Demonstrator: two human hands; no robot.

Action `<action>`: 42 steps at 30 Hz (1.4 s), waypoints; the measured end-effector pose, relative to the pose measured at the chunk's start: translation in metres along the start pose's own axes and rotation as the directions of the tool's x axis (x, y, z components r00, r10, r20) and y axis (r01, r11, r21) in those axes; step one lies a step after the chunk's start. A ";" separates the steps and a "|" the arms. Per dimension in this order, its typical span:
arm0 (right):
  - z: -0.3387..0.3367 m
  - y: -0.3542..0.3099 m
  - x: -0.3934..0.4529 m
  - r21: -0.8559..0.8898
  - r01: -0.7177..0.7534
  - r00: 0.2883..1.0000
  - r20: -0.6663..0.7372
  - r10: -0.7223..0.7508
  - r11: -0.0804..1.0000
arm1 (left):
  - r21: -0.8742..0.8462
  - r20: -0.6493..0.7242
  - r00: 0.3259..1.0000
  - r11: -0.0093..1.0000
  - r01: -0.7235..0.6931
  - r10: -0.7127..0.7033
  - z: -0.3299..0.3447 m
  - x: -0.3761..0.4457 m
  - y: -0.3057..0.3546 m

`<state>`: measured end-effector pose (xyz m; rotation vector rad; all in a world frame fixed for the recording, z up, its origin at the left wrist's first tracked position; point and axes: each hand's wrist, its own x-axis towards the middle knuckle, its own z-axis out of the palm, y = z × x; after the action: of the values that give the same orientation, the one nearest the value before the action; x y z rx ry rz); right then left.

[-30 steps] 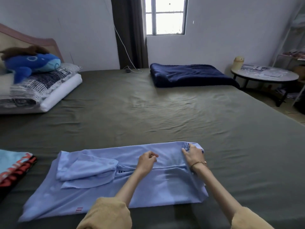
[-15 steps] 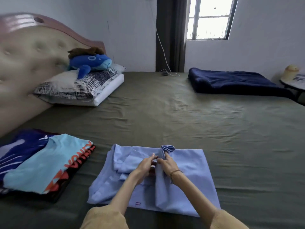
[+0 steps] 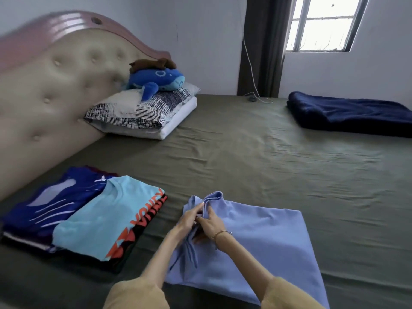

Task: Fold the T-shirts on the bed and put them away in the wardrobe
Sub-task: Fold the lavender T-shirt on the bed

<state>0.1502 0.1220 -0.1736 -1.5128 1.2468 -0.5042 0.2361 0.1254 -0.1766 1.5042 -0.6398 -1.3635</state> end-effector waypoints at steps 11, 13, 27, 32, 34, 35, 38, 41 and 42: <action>-0.032 0.018 -0.002 -0.070 0.016 0.993 -0.116 -0.024 0.997 | 0.795 -0.213 0.924 0.606 -0.026 0.319 -0.018 -0.005 -0.014; -0.051 0.026 -0.007 -0.215 0.022 0.973 -0.221 -0.071 0.976 | 0.854 -0.225 0.901 0.520 -0.001 0.371 -0.012 -0.011 -0.016; -0.156 0.101 -0.078 -0.200 -0.497 0.665 -0.713 0.223 0.844 | 0.956 0.268 0.839 -0.024 -0.292 0.473 0.080 -0.046 -0.064; -0.157 0.097 -0.088 -0.284 -0.489 0.773 -0.578 0.259 0.825 | 0.907 0.405 0.877 0.011 -0.422 0.259 0.106 -0.059 -0.071; -0.159 0.097 -0.088 -0.231 -0.442 0.798 -0.543 0.262 0.867 | 0.912 0.395 0.890 0.022 -0.410 0.226 0.110 -0.065 -0.070; -0.161 0.096 -0.089 -0.200 -0.421 0.799 -0.543 0.258 0.885 | 0.912 0.395 0.893 0.023 -0.410 0.216 0.110 -0.067 -0.070; -0.171 0.098 -0.095 -0.182 -0.381 0.798 -0.559 0.224 0.907 | 0.906 0.410 0.895 0.029 -0.421 0.173 0.117 -0.072 -0.069; -0.187 0.106 -0.106 -0.204 -0.375 0.794 -0.575 0.199 0.905 | 0.905 0.416 0.891 0.012 -0.425 0.181 0.136 -0.079 -0.075; -0.194 0.110 -0.109 -0.208 -0.372 0.792 -0.579 0.192 0.905 | 0.896 0.437 0.879 -0.003 -0.444 0.190 0.145 -0.083 -0.078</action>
<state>-0.0975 0.1431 -0.1731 -1.4390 2.0601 -0.5780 0.0626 0.1836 -0.1962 1.9933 -2.3035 -0.5076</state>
